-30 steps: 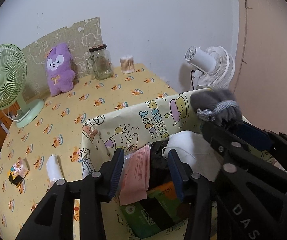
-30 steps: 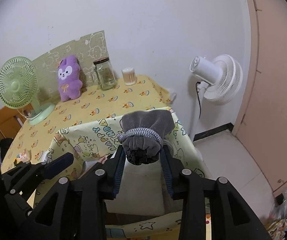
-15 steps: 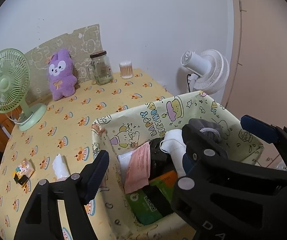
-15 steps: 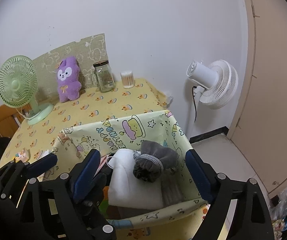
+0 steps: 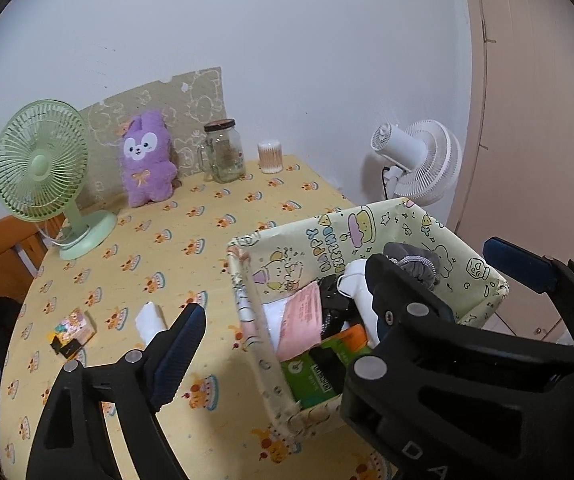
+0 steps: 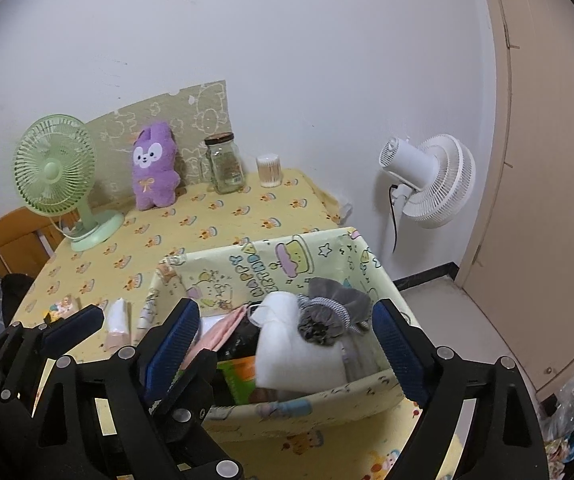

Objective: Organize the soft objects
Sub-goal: 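Move both open tools back toward the white roll and snack box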

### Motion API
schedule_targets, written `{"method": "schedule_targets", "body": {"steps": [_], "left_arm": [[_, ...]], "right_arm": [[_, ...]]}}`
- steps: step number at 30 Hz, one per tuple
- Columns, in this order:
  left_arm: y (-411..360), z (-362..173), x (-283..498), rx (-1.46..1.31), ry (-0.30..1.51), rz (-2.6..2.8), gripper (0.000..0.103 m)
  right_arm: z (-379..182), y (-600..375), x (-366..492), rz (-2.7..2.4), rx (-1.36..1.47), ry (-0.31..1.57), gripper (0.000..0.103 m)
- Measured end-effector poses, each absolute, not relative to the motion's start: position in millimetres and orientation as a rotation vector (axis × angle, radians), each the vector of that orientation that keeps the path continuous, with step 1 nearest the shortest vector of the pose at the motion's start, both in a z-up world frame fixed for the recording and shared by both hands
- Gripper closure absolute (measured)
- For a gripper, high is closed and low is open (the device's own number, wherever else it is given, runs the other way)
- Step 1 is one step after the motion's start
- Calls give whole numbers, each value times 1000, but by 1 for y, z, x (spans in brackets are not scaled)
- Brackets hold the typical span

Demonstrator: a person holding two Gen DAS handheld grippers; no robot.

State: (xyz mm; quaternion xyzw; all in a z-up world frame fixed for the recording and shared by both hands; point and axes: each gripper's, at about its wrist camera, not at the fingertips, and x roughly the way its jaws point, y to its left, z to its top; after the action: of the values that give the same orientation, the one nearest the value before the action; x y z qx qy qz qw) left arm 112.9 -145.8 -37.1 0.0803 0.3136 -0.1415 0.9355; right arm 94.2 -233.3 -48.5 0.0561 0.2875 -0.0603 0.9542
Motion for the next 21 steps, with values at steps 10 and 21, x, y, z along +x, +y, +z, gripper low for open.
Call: {"method": "schedule_targets", "body": {"steps": [10, 21], "left_arm": [[-121, -23, 95, 148, 596, -284, 6], [-84, -15, 82, 146, 548, -271, 3]], "right_arm": [[-34, -206, 78, -96, 101, 561, 10], [-24, -171, 68, -98, 87, 515, 1]]}}
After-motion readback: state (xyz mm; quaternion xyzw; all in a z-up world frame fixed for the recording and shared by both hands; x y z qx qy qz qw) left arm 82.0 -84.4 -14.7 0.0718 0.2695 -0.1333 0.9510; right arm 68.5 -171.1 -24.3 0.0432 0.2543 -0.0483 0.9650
